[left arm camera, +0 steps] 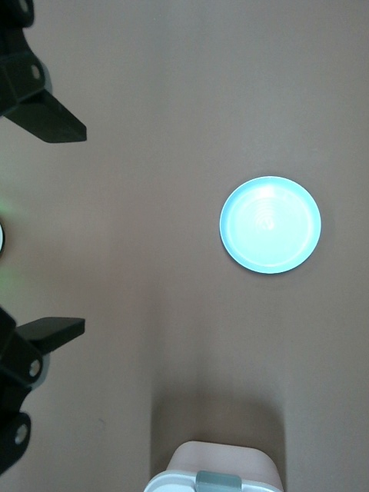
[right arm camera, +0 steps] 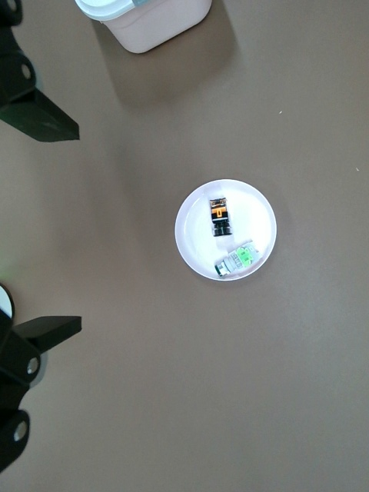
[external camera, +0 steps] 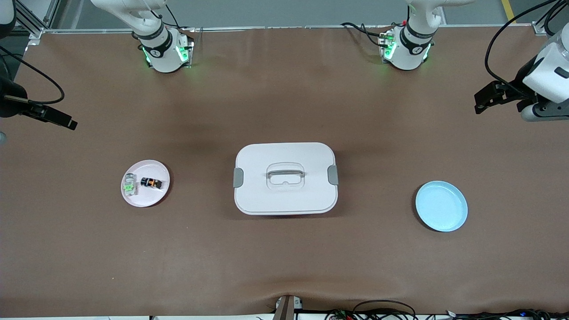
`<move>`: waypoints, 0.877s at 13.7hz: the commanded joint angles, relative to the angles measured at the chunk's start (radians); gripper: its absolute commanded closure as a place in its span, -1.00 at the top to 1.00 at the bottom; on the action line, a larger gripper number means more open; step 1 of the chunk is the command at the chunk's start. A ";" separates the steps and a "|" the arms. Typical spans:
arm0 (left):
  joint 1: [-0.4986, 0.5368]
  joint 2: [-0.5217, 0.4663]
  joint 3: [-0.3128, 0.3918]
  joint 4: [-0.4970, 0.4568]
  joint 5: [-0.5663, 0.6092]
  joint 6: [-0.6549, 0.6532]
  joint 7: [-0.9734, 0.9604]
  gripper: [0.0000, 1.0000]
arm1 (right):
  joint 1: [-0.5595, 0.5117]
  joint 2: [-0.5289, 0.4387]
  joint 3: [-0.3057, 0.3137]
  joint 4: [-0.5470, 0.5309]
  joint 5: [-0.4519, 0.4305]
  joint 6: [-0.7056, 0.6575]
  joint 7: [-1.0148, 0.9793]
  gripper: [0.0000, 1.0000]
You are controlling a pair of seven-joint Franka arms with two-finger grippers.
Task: Transfer orange switch to right arm and place
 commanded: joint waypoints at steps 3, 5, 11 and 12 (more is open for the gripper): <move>0.001 0.011 -0.005 0.028 0.018 -0.016 0.013 1.00 | -0.006 -0.032 0.005 -0.027 0.012 0.013 -0.010 1.00; 0.003 0.011 -0.005 0.028 0.018 -0.016 0.016 1.00 | -0.001 -0.032 0.005 -0.026 0.010 0.016 -0.013 1.00; 0.004 0.011 -0.005 0.020 0.006 0.001 0.014 1.00 | -0.001 -0.044 0.005 -0.023 0.004 0.016 -0.099 1.00; 0.004 0.011 -0.005 0.019 0.006 0.005 0.014 1.00 | 0.000 -0.044 0.005 -0.020 0.003 0.014 -0.101 1.00</move>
